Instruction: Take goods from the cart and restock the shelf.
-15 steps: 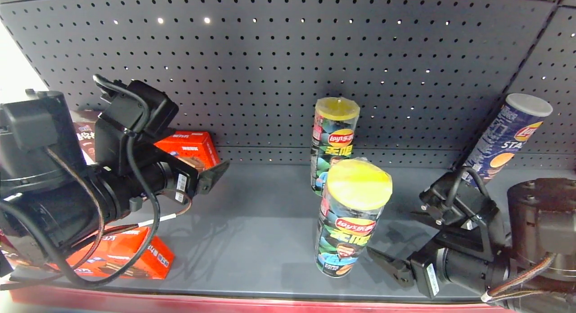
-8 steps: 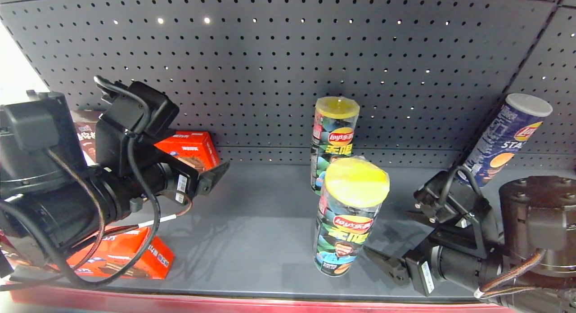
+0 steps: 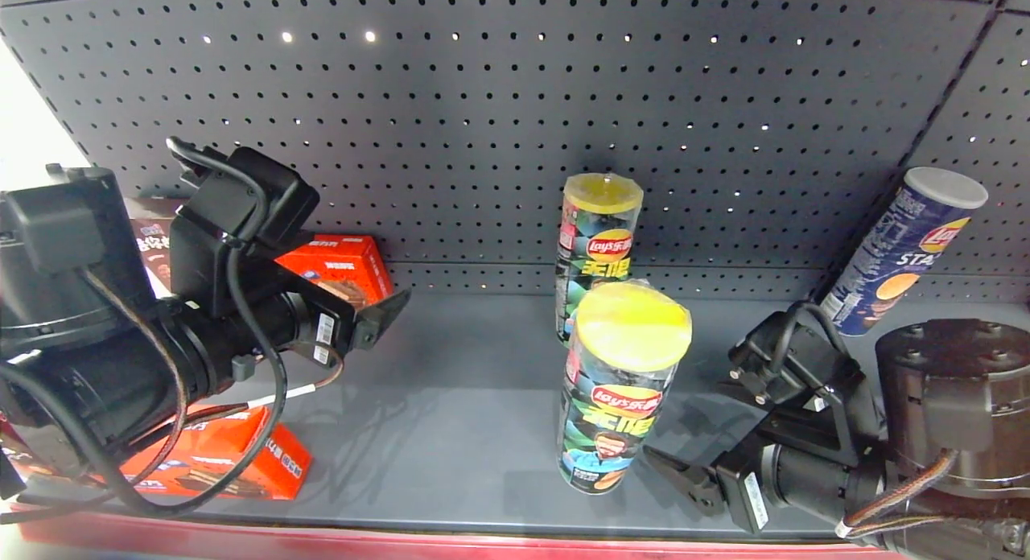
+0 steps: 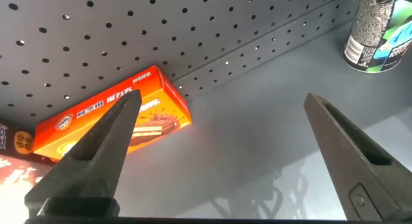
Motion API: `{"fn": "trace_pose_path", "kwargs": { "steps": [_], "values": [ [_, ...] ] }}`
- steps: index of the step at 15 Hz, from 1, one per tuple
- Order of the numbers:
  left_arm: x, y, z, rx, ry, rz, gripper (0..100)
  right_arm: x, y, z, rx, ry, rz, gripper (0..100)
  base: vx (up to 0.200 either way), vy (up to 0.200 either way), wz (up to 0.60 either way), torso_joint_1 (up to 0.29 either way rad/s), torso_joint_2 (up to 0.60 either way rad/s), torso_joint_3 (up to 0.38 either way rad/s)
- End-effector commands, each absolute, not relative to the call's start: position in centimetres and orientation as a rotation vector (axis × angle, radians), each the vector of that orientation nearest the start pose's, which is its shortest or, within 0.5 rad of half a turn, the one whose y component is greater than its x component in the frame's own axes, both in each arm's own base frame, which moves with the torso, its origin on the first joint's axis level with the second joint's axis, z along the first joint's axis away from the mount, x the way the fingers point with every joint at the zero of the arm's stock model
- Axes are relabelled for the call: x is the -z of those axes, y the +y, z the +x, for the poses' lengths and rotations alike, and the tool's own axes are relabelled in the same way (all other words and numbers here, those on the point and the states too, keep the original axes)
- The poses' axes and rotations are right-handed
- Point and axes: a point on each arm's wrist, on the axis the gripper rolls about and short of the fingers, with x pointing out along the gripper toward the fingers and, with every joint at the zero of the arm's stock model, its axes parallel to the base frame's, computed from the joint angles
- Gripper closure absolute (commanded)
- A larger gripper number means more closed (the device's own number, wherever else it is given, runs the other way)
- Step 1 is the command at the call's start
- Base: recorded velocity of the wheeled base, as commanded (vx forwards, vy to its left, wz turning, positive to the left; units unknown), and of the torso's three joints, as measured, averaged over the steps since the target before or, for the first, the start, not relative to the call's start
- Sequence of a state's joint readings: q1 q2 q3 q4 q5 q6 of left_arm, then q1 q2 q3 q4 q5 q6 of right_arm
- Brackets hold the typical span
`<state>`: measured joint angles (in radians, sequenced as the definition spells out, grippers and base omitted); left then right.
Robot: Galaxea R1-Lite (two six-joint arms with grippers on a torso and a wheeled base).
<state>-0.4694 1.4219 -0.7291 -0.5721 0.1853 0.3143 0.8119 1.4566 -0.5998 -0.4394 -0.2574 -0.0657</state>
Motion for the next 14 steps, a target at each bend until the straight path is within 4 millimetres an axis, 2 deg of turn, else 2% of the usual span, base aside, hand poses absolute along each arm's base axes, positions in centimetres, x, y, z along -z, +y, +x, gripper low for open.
{"fn": "trace_pose_path", "kwargs": {
  "steps": [1,10,12,14],
  "values": [
    [-23.0,-10.5,21.6,0.3,0.073,0.352,0,-17.3,16.4,16.3,-0.56,0.348,-0.281,0,0.0,0.0,0.0,0.0,0.0,0.0],
    [-22.8,-10.4,21.5,0.299,0.079,0.354,0,-17.4,16.5,16.4,-0.56,0.339,-0.275,0,0.0,0.0,0.0,0.0,0.0,0.0],
    [-22.8,-10.4,21.4,0.301,0.081,0.355,0,-18.1,16.1,16.1,-0.552,0.31,-0.256,0,0.0,0.0,0.0,0.0,0.0,0.0],
    [-25.0,-9.2,19.0,0.289,-0.004,0.326,0,-21.1,14.7,15.0,-0.547,0.179,-0.175,0,0.0,0.0,0.0,0.0,0.0,0.0]
  ]
}}
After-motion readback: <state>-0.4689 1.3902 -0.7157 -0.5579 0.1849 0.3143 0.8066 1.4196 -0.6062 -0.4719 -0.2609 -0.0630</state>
